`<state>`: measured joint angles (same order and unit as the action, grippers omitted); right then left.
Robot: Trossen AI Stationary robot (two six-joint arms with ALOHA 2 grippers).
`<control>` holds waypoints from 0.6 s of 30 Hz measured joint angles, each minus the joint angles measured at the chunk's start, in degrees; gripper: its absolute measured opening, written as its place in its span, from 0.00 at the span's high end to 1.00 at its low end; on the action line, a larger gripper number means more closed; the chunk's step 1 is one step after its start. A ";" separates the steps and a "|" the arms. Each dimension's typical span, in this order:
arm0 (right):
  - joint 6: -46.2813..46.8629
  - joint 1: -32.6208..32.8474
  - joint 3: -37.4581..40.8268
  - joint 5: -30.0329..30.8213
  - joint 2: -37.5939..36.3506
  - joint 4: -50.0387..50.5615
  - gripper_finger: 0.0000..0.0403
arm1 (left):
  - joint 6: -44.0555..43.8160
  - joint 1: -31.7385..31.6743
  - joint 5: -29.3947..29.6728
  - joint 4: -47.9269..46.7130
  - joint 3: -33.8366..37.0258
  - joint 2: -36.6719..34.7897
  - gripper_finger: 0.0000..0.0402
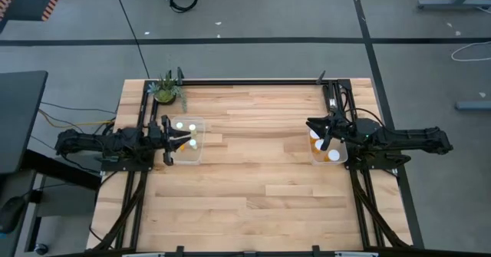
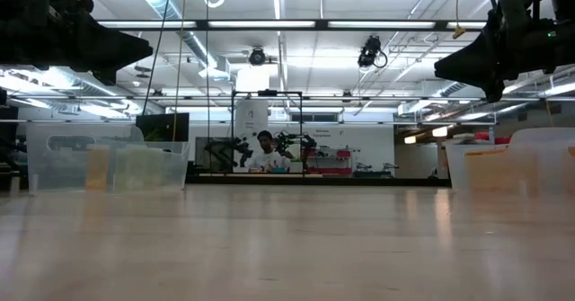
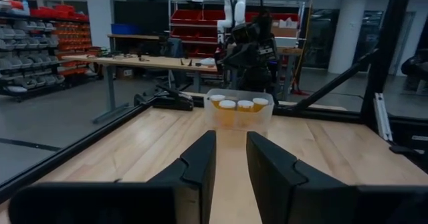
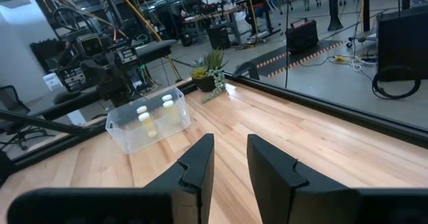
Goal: Pick and place medicine bottles into bin by pill shape (circle, oval)
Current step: Return to Home Position
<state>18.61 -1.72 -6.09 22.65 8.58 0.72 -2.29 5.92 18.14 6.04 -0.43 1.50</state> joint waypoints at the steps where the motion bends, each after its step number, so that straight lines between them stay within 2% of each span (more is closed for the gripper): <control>1: 0.00 -0.01 -0.02 -0.02 0.02 0.01 0.76 | -0.01 0.23 -0.01 0.00 0.00 0.00 0.77; 18: 0.00 0.00 -0.02 -0.02 0.01 0.01 0.76 | 0.02 0.42 -0.04 -0.02 0.00 0.00 0.79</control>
<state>18.61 -1.72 -6.10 22.63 8.59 0.73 -2.28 6.34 18.11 6.02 -0.43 1.50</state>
